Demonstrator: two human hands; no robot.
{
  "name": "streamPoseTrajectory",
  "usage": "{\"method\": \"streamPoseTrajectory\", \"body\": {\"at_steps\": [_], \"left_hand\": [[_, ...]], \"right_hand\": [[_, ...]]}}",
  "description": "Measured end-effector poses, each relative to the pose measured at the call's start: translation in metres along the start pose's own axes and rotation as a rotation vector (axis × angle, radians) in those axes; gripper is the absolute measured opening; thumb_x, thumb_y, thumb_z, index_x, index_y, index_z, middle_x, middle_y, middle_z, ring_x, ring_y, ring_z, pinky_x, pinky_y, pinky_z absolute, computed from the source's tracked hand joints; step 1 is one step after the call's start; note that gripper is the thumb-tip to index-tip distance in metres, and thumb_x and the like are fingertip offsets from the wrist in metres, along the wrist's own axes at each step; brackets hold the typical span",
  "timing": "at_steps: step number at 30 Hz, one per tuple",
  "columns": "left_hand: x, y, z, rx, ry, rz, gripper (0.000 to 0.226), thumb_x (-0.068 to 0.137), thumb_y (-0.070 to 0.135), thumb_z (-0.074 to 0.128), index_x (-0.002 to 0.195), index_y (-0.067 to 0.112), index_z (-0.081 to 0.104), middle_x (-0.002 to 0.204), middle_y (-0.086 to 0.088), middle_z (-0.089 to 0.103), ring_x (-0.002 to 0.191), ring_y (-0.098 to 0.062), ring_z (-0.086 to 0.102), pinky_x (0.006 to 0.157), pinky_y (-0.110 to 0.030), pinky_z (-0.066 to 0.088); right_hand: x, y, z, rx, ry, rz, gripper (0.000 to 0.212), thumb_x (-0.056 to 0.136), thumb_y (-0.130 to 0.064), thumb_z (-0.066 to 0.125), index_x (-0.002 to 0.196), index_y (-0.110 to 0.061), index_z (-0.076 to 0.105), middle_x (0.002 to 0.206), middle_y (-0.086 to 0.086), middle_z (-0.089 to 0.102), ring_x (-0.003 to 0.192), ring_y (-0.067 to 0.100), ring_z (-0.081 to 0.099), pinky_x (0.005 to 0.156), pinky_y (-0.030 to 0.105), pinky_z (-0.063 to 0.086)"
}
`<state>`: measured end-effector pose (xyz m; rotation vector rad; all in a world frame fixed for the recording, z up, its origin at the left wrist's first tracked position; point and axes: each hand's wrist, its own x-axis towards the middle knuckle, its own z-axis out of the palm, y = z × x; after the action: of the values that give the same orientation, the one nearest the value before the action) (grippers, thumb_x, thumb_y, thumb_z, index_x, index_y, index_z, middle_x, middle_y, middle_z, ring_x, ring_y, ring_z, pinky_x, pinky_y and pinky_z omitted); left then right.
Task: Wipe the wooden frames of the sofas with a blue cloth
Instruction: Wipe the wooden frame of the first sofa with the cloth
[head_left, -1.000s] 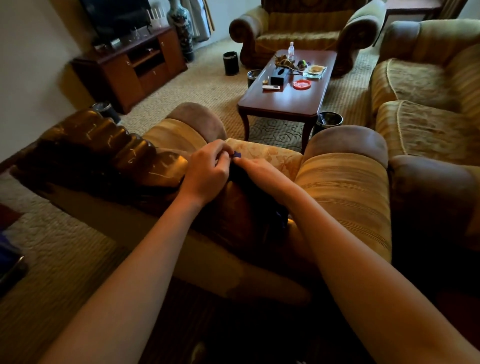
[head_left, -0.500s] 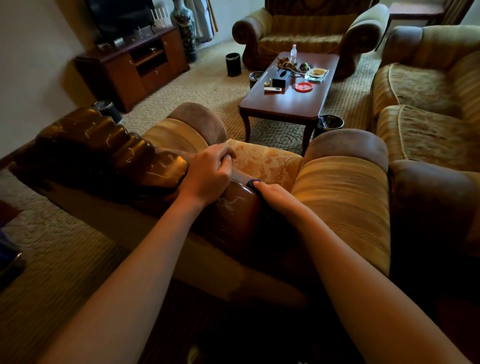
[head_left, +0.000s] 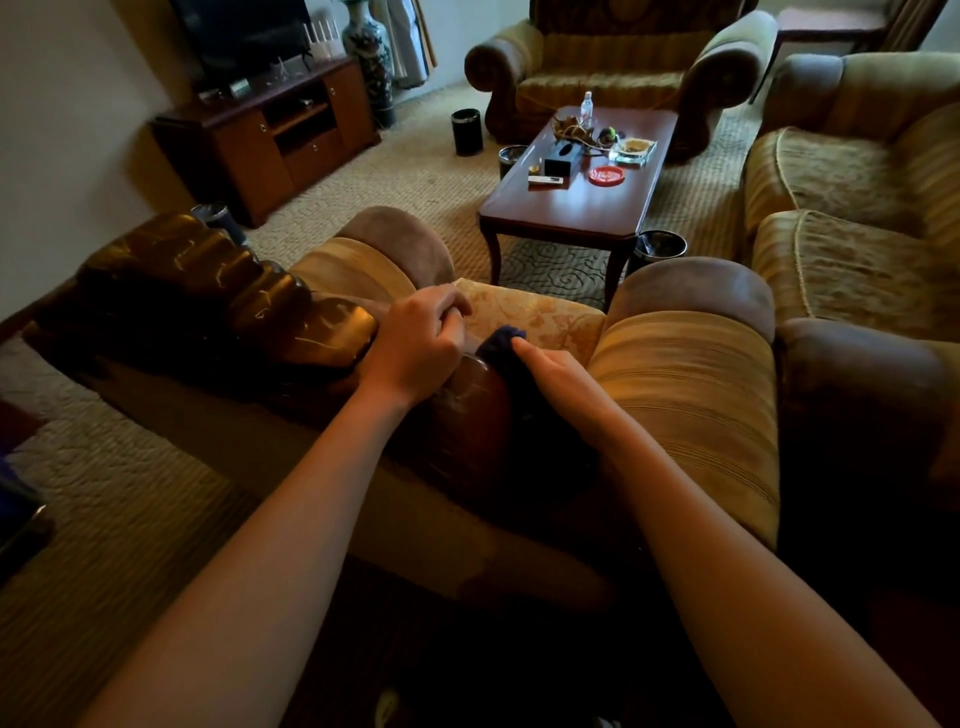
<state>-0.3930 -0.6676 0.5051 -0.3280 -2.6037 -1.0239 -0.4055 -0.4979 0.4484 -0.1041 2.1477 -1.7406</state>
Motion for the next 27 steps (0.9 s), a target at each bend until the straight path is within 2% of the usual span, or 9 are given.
{"method": "streamPoseTrajectory", "body": {"at_steps": [6,11,13,15,18,21,23,25,27], "left_hand": [[0.000,-0.001,0.002,0.005,0.020,0.028,0.025,0.080,0.015,0.040,0.085,0.011,0.064,0.081,0.003,0.059,0.081,-0.013,0.057,0.074,-0.025,0.044],[0.003,0.002,0.000,-0.017,0.030,-0.008,0.025,0.080,0.016,0.040,0.082,0.011,0.064,0.078,0.002,0.062,0.079,-0.015,0.059,0.072,-0.028,0.046],[0.003,0.002,-0.001,-0.023,0.048,-0.029,0.026,0.079,0.016,0.040,0.082,0.010,0.065,0.078,0.000,0.063,0.078,-0.015,0.059,0.071,-0.028,0.045],[0.004,0.003,-0.002,-0.025,0.056,-0.032,0.027,0.079,0.015,0.040,0.081,0.008,0.066,0.077,-0.001,0.064,0.076,-0.015,0.059,0.071,-0.028,0.045],[0.003,0.004,-0.003,-0.035,0.066,-0.024,0.027,0.079,0.013,0.040,0.080,0.007,0.067,0.076,0.002,0.065,0.074,-0.011,0.059,0.067,-0.019,0.043],[-0.001,0.004,-0.005,-0.063,0.082,-0.025,0.027,0.079,0.013,0.040,0.080,0.006,0.066,0.077,-0.003,0.066,0.074,-0.011,0.058,0.067,-0.019,0.043],[-0.003,0.004,-0.005,-0.093,0.107,-0.024,0.026,0.079,0.012,0.039,0.077,0.008,0.065,0.076,-0.004,0.065,0.073,-0.010,0.058,0.066,-0.018,0.043],[-0.003,0.005,-0.005,-0.101,0.123,-0.021,0.025,0.078,0.011,0.039,0.076,0.009,0.064,0.075,-0.004,0.064,0.073,-0.012,0.058,0.066,-0.017,0.042],[-0.004,0.006,-0.005,-0.087,0.112,-0.010,0.027,0.078,0.011,0.040,0.079,0.006,0.066,0.075,-0.004,0.064,0.074,-0.014,0.059,0.067,-0.018,0.043]], "right_hand": [[0.009,0.010,0.000,-0.305,0.015,0.204,0.051,0.098,-0.043,0.034,0.125,-0.007,0.059,0.129,0.013,0.057,0.118,0.026,0.052,0.105,0.039,0.038],[0.017,-0.016,0.013,-0.191,-0.037,0.231,0.051,0.099,-0.043,0.033,0.134,-0.012,0.050,0.137,0.010,0.050,0.117,0.020,0.049,0.091,0.027,0.033],[0.019,-0.023,0.015,-0.135,-0.043,0.213,0.058,0.097,-0.051,0.033,0.139,-0.011,0.045,0.141,0.010,0.046,0.125,0.022,0.046,0.099,0.030,0.031],[0.020,-0.035,0.017,-0.061,-0.059,0.129,0.056,0.098,-0.051,0.034,0.136,-0.014,0.047,0.136,0.006,0.050,0.121,0.019,0.050,0.103,0.031,0.034],[0.020,-0.053,0.021,-0.027,-0.095,-0.026,0.049,0.098,-0.048,0.035,0.128,-0.017,0.056,0.120,-0.003,0.059,0.099,0.005,0.055,0.089,0.025,0.039],[0.016,-0.048,0.020,-0.082,-0.080,-0.064,0.047,0.096,-0.051,0.037,0.117,-0.018,0.064,0.111,-0.001,0.066,0.100,0.010,0.060,0.090,0.029,0.044],[0.008,-0.034,0.015,-0.001,-0.029,-0.053,0.043,0.097,-0.046,0.040,0.106,-0.016,0.068,0.102,0.002,0.069,0.098,0.015,0.063,0.090,0.029,0.047],[-0.005,-0.020,0.011,0.126,0.028,-0.054,0.035,0.099,-0.038,0.042,0.098,-0.014,0.068,0.094,0.002,0.068,0.091,0.014,0.063,0.080,0.022,0.047],[-0.013,-0.007,0.009,0.174,0.057,-0.038,0.035,0.099,-0.035,0.041,0.093,-0.012,0.068,0.094,0.006,0.067,0.087,0.017,0.062,0.078,0.025,0.047]]}}
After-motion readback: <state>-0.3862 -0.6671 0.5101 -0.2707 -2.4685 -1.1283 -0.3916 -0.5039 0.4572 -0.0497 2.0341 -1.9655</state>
